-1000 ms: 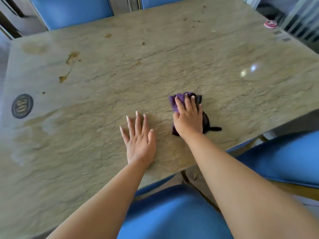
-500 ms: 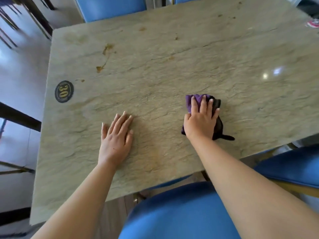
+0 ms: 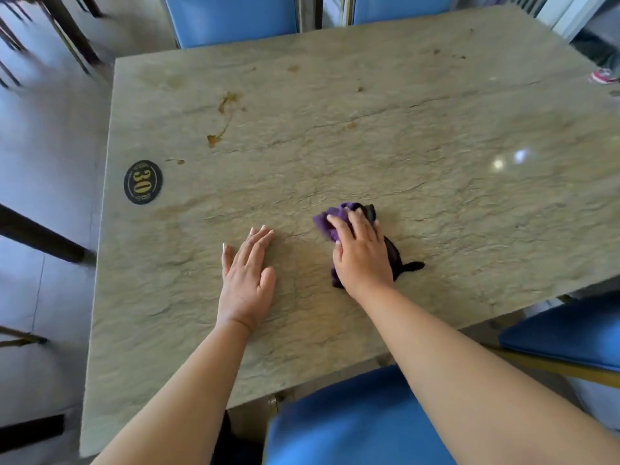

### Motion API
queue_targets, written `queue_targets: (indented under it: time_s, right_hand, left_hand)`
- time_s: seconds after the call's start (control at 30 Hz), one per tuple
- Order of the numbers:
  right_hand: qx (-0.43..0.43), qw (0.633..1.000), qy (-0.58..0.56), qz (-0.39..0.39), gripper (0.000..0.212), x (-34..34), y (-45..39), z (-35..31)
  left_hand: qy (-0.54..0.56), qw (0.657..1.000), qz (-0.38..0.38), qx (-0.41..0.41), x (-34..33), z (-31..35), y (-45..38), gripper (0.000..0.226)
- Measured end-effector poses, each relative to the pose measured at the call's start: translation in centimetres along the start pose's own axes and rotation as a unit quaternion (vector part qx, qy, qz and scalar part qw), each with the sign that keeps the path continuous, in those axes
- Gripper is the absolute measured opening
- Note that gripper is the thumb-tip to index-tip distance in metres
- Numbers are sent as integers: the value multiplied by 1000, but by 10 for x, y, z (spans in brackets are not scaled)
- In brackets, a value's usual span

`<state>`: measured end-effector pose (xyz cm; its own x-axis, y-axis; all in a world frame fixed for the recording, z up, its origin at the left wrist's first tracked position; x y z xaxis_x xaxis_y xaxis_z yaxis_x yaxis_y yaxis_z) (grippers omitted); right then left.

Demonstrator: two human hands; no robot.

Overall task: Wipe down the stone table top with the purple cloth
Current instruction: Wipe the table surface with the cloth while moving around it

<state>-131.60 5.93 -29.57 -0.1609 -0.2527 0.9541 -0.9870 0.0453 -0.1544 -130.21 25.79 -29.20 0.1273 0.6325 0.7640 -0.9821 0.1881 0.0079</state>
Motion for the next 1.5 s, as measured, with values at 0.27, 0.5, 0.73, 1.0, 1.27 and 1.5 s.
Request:
queue_targets:
  time_s: [0.27, 0.5, 0.73, 1.0, 1.27, 1.5]
  right_hand:
    - [-12, 994, -102, 47, 36, -20, -9, -93]
    - [-230, 969, -1, 96, 37, -9, 65, -89]
    - [-266, 963, 23, 22, 56, -38, 65, -173]
    - [-207, 977, 52, -19, 51, -49, -31, -125]
    - [-297, 953, 42, -34, 49, -59, -132, -79]
    - [-29, 997, -56, -55, 56, -72, -151, -161]
  left_hand:
    - [179, 978, -96, 36, 16, -15, -1, 56]
    - [-69, 985, -115, -106, 68, -68, -50, 57]
    - [-243, 947, -108, -183, 71, -101, -67, 58]
    - [-240, 947, -106, -184, 81, -100, -86, 57]
    - [-248, 907, -160, -301, 85, -107, -119, 61]
    - [-180, 955, -106, -211, 100, -117, -135, 65]
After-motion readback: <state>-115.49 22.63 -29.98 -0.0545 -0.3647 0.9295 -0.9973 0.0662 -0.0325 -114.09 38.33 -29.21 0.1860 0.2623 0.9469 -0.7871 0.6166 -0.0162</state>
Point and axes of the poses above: each hand's wrist, its own y-axis away from the middle knuckle, its own x-axis out of the back of the hand, z = x × y, the point moved 8 cm from there along -y, towards the middle knuckle, and after that the axes turned 10 degrees about x, right-handed, at the moved point
